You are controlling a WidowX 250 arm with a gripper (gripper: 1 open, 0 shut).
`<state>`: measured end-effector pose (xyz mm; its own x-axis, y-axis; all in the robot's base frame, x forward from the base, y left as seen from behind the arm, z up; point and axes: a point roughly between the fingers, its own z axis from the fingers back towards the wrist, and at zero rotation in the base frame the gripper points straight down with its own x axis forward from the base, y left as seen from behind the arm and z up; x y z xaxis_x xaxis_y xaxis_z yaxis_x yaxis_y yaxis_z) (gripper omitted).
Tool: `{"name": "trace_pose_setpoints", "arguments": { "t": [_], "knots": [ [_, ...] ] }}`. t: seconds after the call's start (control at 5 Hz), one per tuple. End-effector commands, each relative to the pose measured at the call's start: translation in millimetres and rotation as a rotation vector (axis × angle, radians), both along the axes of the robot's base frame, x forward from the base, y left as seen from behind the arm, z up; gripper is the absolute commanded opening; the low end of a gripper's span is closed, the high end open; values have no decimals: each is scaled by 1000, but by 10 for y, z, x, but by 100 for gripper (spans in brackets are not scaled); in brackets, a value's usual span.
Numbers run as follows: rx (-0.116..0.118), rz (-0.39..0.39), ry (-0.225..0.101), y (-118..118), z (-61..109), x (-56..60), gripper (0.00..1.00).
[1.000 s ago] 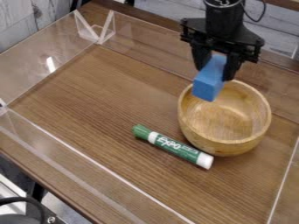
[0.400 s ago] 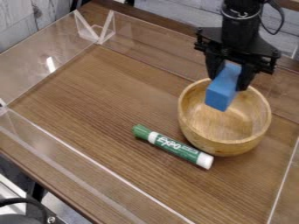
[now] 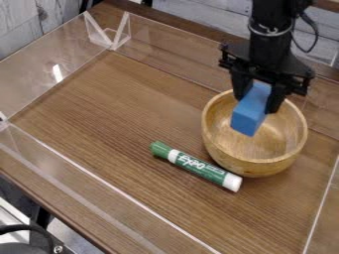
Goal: Put the blue block in the brown bowl
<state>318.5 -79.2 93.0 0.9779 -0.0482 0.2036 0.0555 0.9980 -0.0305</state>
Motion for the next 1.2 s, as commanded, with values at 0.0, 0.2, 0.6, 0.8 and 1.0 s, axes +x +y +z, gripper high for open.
{"name": "trace_pose_setpoints", "arguments": {
  "t": [0.0, 0.2, 0.6, 0.8, 1.0],
  "knots": [
    [-18, -13, -48, -55, 67, 41, 0],
    [-27, -14, -51, -63, 36, 41, 100],
    [-48, -15, -43, -73, -29, 19, 100],
    [-63, -17, -38, -73, -49, 6, 100],
    [-77, -15, -34, -72, -59, -5, 100]
  ]
}}
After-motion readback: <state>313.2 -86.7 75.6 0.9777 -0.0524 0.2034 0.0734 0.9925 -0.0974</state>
